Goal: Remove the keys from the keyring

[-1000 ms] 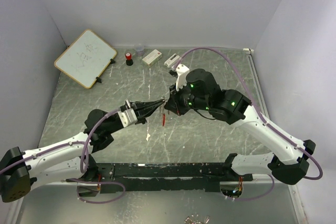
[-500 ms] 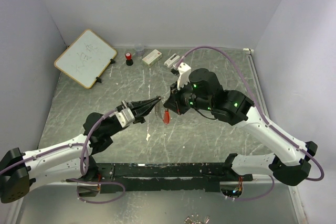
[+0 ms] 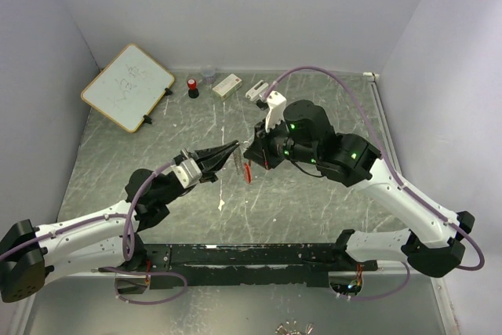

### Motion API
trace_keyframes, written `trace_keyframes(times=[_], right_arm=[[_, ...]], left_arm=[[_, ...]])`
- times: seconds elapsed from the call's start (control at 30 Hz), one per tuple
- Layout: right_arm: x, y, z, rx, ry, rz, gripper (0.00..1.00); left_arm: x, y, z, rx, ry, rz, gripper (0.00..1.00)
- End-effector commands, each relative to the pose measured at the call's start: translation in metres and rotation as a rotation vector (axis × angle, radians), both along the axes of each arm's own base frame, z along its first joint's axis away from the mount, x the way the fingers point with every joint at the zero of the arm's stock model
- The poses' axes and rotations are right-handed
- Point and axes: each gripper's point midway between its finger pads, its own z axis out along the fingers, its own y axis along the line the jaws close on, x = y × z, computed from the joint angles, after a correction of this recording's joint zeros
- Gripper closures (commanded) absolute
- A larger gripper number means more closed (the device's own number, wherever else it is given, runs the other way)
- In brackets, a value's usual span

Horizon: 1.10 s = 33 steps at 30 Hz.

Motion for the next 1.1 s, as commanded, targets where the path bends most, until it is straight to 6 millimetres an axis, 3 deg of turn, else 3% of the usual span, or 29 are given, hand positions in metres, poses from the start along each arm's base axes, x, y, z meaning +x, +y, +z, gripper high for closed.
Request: trace_keyframes(times=[0.0, 0.37, 1.07], right_arm=[[-0.004, -0.006, 0.008, -0.011, -0.008, 0.007, 1.00], [-0.007, -0.004, 0.023, 0.018, -0.021, 0.031, 1.00], [-0.008, -0.015, 0.072, 0.074, -0.127, 0.027, 1.00]], left_arm=[[0.011, 0.022, 0.026, -0.107, -0.032, 0.106, 0.93], [0.020, 0.020, 0.020, -0.091, -0.007, 0.141, 0.93], [0.025, 0.018, 0.008, -0.046, 0.017, 0.158, 0.93]])
